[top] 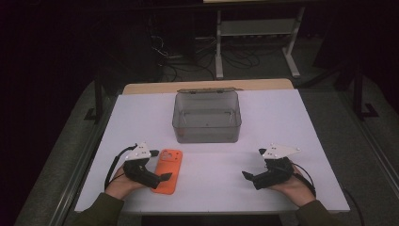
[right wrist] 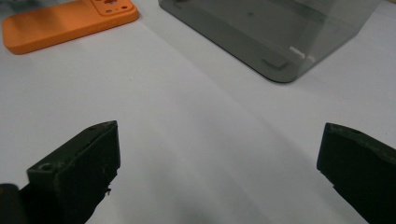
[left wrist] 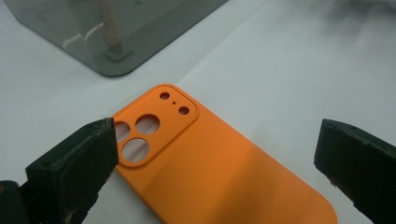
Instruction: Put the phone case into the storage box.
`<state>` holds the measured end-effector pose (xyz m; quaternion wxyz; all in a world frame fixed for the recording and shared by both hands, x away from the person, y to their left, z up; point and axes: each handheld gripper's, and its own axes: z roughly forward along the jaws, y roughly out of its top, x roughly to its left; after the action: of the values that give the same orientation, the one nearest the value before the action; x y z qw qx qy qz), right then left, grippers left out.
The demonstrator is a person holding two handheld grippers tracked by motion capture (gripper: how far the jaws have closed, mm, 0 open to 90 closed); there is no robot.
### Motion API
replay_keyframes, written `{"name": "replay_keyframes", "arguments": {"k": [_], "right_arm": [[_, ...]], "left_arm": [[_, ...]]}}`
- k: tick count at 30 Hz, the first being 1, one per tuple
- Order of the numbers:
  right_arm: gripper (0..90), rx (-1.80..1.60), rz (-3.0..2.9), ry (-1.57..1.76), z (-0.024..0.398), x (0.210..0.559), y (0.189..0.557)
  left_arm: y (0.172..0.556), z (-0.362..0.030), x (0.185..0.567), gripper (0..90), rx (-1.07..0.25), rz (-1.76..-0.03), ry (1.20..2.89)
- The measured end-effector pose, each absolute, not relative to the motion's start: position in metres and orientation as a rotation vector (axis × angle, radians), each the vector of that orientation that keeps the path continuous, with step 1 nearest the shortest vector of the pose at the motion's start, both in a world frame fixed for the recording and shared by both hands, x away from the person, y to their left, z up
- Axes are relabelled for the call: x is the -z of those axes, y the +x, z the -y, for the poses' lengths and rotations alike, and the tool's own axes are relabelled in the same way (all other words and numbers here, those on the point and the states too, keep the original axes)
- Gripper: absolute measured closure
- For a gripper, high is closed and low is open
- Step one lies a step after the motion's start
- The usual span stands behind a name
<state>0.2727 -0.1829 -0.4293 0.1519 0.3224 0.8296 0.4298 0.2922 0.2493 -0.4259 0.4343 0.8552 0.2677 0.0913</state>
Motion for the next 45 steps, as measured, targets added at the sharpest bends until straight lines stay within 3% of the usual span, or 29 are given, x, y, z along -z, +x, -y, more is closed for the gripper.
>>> {"name": "replay_keyframes", "arguments": {"k": [45], "right_arm": [[0.0, -1.224, -2.376, 0.931, 0.182, 0.431, 0.273]], "left_arm": [[0.296, -0.194, 0.415, 0.0, -0.159, -0.576, 2.163]]}}
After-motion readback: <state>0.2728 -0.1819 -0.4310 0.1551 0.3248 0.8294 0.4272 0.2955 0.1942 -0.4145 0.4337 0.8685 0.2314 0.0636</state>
